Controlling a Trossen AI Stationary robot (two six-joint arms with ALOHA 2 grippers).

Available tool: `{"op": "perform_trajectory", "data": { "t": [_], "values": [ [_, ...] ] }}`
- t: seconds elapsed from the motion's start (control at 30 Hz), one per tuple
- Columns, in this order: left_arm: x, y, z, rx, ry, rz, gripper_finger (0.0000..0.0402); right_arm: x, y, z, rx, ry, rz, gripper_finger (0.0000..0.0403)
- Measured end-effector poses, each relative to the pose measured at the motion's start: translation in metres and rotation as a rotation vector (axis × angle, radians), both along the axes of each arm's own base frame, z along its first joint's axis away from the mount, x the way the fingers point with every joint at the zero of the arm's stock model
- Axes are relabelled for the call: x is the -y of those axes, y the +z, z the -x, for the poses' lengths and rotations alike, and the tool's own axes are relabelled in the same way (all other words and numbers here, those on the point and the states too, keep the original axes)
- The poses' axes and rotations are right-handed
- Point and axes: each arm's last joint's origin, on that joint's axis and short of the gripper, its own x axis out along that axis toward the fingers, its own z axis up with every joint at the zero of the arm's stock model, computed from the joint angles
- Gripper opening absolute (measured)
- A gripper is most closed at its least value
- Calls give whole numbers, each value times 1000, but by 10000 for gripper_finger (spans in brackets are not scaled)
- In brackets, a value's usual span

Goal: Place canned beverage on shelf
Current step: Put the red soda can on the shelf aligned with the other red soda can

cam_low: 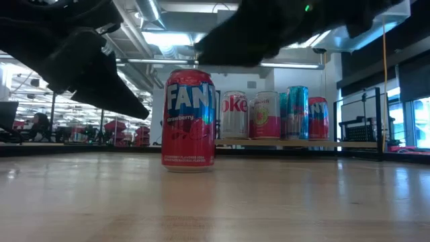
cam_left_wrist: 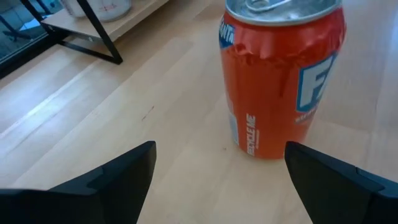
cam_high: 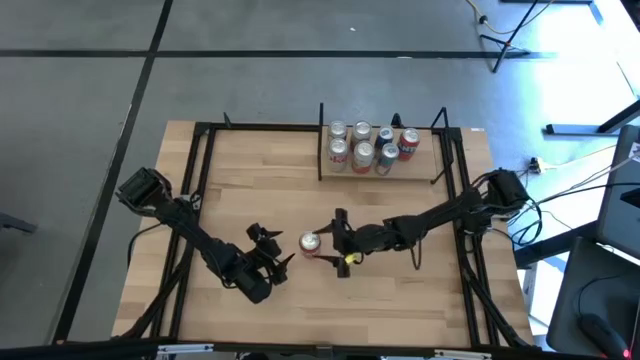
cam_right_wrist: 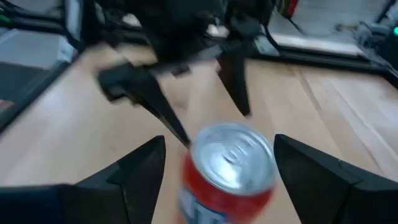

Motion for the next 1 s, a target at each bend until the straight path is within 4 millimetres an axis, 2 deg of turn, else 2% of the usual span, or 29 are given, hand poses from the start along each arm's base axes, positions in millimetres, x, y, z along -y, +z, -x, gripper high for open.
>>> {"op": "perform_trajectory", "data": {
  "t": [0.13,0.27,0.57,0.8,1.0],
  "values": [
    [0,0,0,-3,-1,-2,350,12,-16,-7,-40,-59,6,285],
    [0,0,0,-5,0,-4,350,19,-23,-12,-39,-59,-25,285],
    [-1,0,1,-3,3,-12,350,17,-32,-18,-5,-27,-39,285],
    [-1,0,0,0,4,-10,350,17,-35,-20,8,-58,-121,285],
    [-1,0,0,-1,4,-10,350,15,-30,-29,-17,-83,-118,285]
  ]
}}
